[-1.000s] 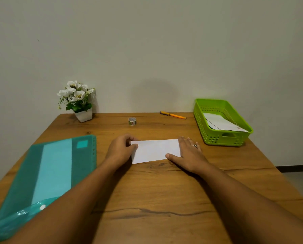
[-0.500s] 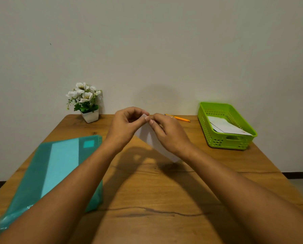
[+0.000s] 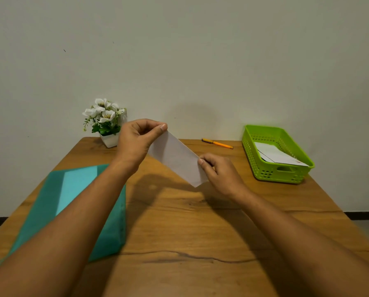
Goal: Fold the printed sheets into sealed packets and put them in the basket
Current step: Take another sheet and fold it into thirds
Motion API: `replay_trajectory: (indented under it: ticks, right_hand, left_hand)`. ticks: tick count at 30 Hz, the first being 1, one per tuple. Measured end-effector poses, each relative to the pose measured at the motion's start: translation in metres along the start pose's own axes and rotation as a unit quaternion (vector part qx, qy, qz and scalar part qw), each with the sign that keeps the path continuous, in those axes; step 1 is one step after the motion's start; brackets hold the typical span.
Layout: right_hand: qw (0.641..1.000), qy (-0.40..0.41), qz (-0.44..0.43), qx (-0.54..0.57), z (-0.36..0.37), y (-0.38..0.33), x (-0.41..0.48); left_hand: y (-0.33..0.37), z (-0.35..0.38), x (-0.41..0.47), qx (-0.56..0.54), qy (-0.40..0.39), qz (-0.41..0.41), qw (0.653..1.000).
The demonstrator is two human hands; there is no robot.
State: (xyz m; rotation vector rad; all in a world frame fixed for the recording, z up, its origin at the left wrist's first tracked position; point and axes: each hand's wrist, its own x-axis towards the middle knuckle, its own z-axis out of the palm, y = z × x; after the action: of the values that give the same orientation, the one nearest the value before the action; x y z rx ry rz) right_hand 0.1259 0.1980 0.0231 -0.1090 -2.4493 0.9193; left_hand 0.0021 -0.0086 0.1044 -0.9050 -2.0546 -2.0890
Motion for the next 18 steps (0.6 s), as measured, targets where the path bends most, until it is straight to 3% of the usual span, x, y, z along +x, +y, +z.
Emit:
replay_trajectory:
  ticks: [5,8,11,15,18]
  right_hand:
    - [0.999,-0.002,0.048,0.009,-0.002,0.022,-0.009]
    - [0.991,0.024,0.085,0.099,-0.007,0.025,-0.006]
    - [0.966,0.109,0.105,0.211,-0.018,0.018,0.005]
    - [0.961,0.157,0.059,0.222,-0.035,-0.006,0.023]
    - [0.976,0.136,0.0,0.167,-0.038,-0.029,0.035]
  left_hand:
    - [-0.009,-0.006,-0.002,-0.013,0.034,-0.019,0.999]
    - [-0.021,-0.009,-0.003,-0.02,0.064,-0.048,0.997]
    - [-0.039,-0.016,-0.006,0.018,0.083,-0.063,0.994]
    - [-0.046,-0.014,-0.01,0.228,0.078,0.014,0.97]
    - [-0.024,0.007,-0.01,0.283,0.0,0.114,0.952]
